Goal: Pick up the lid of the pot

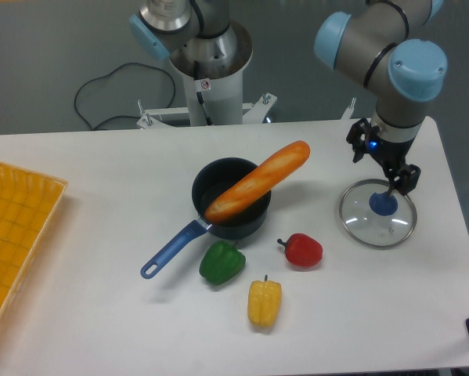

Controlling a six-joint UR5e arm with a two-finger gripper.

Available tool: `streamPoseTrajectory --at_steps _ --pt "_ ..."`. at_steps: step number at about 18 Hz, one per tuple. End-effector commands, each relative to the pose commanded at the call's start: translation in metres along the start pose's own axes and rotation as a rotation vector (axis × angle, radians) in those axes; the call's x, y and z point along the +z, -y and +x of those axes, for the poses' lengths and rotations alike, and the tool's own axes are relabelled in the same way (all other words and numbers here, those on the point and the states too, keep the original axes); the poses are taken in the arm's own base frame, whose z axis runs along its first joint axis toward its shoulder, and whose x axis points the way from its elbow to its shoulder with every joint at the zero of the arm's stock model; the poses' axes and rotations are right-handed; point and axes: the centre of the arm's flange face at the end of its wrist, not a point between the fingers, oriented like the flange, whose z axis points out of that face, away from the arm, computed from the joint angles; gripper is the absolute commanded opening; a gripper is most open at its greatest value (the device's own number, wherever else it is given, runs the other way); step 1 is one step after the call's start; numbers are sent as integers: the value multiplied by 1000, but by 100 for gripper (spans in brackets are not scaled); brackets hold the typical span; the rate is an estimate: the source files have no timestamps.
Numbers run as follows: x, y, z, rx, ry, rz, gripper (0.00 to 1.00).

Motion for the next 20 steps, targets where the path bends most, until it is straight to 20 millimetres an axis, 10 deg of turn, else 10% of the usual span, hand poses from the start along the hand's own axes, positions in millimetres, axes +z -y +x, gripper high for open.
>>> streamPoseTrajectory --at_steps 20 --pt "39 -13 16 -168 -54 8 100"
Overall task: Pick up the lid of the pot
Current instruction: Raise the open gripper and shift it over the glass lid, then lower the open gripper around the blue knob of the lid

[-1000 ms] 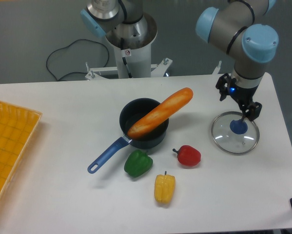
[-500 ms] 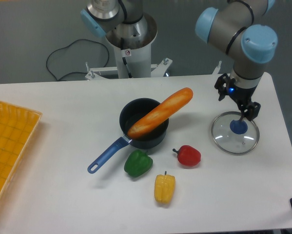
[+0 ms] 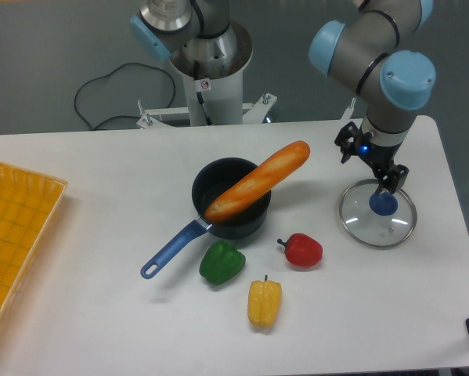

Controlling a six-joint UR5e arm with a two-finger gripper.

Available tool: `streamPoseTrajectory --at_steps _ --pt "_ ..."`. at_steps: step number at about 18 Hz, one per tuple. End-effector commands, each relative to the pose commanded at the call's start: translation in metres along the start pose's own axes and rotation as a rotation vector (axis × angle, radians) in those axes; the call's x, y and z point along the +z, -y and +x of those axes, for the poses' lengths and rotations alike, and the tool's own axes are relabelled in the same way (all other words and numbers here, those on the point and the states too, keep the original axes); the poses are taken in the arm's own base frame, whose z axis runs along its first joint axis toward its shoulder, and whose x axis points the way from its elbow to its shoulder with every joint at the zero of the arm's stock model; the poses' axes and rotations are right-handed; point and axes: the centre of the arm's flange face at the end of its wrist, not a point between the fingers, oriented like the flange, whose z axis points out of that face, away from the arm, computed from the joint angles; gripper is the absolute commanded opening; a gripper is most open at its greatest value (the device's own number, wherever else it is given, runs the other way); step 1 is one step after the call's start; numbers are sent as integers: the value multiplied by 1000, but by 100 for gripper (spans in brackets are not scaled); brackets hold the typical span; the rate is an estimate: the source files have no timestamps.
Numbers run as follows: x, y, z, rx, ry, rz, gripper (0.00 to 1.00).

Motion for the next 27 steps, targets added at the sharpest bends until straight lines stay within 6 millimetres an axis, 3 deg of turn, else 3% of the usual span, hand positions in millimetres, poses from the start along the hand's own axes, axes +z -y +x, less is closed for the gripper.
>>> streamPoseTrajectory --at_steps 5,13,18,27 --pt "16 -36 -15 -286 -23 10 100" --pt "35 -51 -36 -341 31 4 100" --pt "46 -47 -47 -434 78 12 100" --pt "62 -35 -49 -504 62 11 100"
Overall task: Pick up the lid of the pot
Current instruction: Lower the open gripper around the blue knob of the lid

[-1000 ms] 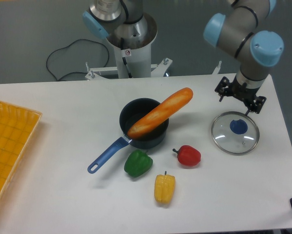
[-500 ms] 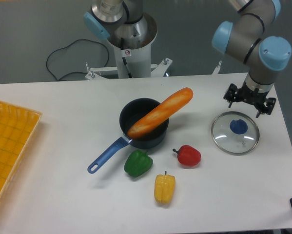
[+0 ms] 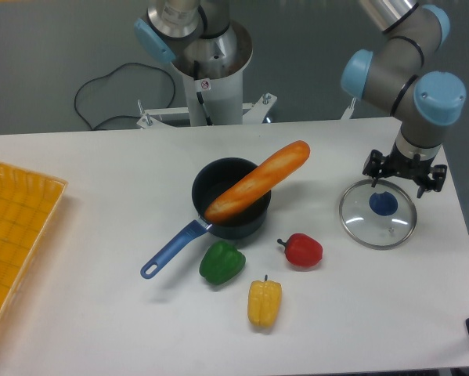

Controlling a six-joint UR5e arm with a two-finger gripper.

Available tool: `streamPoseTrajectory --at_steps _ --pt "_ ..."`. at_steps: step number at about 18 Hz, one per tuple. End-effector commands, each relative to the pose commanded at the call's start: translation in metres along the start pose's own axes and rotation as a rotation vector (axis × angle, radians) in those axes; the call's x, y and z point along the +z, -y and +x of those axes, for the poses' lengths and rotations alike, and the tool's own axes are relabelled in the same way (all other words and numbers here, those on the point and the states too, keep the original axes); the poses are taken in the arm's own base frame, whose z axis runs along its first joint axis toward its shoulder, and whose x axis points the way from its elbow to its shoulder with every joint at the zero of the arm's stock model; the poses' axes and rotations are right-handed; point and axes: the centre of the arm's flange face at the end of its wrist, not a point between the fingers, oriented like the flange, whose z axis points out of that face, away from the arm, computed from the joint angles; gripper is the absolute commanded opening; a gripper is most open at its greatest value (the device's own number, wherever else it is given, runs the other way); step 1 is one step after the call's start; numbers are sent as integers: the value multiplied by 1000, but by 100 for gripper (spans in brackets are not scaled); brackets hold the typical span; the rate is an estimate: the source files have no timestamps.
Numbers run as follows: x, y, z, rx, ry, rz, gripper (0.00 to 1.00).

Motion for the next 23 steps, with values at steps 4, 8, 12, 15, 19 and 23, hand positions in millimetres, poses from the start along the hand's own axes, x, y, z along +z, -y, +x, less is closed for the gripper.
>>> streamPoseTrajectory --at_steps 4,8,12,15,19,23 --pt "10 9 4 -15 -1 -1 100" --pt "11 11 4 -25 5 2 100" --pt "21 12 5 -24 -9 -5 100" --pt "26 12 7 -23 -18 -11 100" --pt "29 12 8 -23 -18 -11 100" --pt "31 9 8 -21 -17 -24 100"
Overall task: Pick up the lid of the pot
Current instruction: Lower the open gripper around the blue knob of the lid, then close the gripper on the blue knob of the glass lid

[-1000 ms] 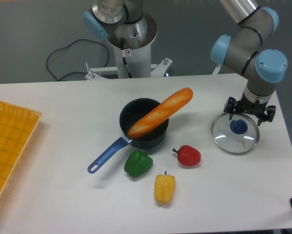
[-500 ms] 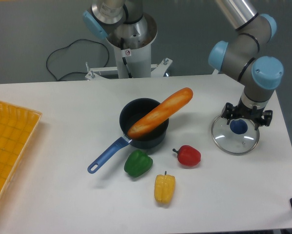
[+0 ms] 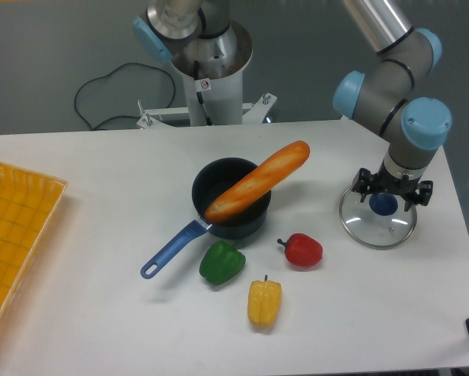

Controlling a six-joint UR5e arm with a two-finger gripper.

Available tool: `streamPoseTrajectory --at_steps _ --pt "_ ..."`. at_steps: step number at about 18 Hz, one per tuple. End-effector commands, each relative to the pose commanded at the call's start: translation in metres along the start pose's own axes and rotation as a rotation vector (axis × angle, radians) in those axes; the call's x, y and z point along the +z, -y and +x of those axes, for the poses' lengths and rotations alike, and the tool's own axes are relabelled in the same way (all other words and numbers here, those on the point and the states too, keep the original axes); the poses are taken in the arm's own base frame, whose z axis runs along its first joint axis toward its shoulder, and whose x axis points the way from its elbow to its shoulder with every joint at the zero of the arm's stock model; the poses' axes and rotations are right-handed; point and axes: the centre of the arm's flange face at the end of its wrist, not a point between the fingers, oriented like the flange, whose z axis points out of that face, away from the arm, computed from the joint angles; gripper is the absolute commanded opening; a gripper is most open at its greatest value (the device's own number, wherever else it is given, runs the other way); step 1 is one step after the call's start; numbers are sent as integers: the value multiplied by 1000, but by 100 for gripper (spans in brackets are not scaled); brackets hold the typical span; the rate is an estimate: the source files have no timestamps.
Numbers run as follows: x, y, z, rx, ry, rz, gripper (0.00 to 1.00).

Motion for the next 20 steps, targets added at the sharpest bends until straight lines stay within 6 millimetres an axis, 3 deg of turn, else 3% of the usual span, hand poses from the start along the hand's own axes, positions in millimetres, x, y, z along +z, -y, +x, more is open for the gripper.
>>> streamPoseTrajectory --at_steps 16,20 --pt "9 2 1 5 13 -28 97" --pt "9 2 1 3 13 -28 89"
